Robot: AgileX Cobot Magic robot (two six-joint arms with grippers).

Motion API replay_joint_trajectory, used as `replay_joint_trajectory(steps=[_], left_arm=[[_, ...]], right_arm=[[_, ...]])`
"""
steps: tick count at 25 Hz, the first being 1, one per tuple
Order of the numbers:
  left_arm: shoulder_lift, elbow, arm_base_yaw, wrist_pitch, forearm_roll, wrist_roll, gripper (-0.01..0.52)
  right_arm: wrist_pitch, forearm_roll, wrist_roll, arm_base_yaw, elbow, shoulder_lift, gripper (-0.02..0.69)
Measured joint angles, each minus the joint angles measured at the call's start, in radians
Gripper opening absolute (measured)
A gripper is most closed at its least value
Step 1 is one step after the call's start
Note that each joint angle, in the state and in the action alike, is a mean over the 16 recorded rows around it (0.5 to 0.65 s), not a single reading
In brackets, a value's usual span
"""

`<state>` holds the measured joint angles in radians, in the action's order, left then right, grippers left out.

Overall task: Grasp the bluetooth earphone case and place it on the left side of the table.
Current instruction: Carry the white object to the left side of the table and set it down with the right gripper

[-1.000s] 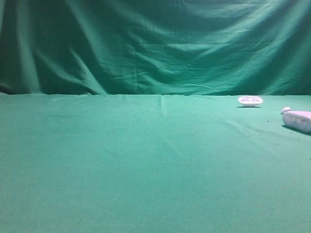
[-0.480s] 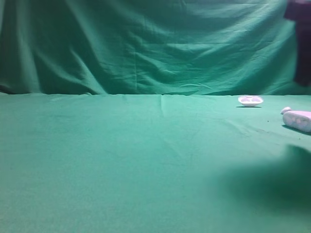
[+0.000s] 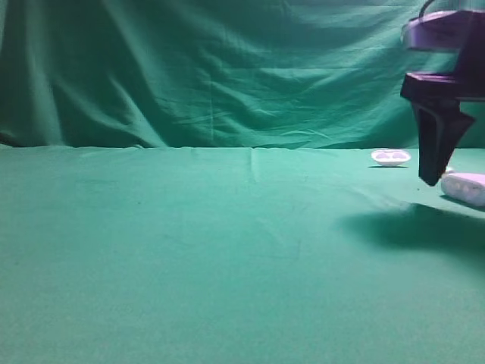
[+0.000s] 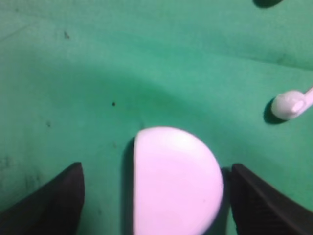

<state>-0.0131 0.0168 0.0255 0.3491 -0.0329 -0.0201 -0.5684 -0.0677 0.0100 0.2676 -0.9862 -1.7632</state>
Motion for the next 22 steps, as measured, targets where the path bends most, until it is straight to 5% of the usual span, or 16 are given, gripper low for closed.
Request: replay_joint_trajectory(steps=[8, 22], left_arm=[[0.0, 0.0, 0.0, 0.0, 0.0, 0.0, 0.0], [0.0, 0.0, 0.0, 0.0, 0.0, -0.001, 0.0]], right_arm=[[-0.113, 0.026, 0.004, 0.078, -0.203, -0.025, 0.321], [-0.24, 0.078, 0.038, 0.442, -0.84, -0.365, 0.318]])
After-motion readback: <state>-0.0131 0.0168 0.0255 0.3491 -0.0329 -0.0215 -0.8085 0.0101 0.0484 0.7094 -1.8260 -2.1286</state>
